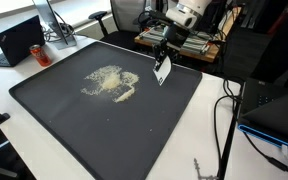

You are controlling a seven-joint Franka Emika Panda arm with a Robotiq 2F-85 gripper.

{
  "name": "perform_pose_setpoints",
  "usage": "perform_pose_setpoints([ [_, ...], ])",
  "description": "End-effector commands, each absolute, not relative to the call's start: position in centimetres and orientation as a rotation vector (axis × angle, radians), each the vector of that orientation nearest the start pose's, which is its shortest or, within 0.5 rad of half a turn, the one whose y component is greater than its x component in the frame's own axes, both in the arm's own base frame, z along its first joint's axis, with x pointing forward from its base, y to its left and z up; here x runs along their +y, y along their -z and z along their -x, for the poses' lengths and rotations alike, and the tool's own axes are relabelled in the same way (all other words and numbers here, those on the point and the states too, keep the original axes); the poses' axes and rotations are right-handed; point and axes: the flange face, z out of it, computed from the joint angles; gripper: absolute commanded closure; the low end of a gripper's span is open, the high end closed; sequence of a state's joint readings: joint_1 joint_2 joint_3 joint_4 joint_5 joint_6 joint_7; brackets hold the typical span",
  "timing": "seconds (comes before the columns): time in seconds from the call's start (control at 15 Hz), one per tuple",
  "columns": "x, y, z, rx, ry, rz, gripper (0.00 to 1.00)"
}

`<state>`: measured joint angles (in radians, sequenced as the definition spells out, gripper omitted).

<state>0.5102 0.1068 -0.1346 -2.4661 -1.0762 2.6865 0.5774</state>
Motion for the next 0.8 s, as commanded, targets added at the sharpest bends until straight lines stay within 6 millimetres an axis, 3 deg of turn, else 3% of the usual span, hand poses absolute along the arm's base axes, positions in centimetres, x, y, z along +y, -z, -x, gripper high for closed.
perform_pose_setpoints([
  [0.0,19.9,-26.0,-43.5,-1.352,0.494,3.218,0.99],
  [0.33,20.0,-26.0,-43.4,-1.384,0.356,3.177,0.99],
  [0.73,18.3,-27.0,-43.7,-1.325,0.248,3.209,0.99],
])
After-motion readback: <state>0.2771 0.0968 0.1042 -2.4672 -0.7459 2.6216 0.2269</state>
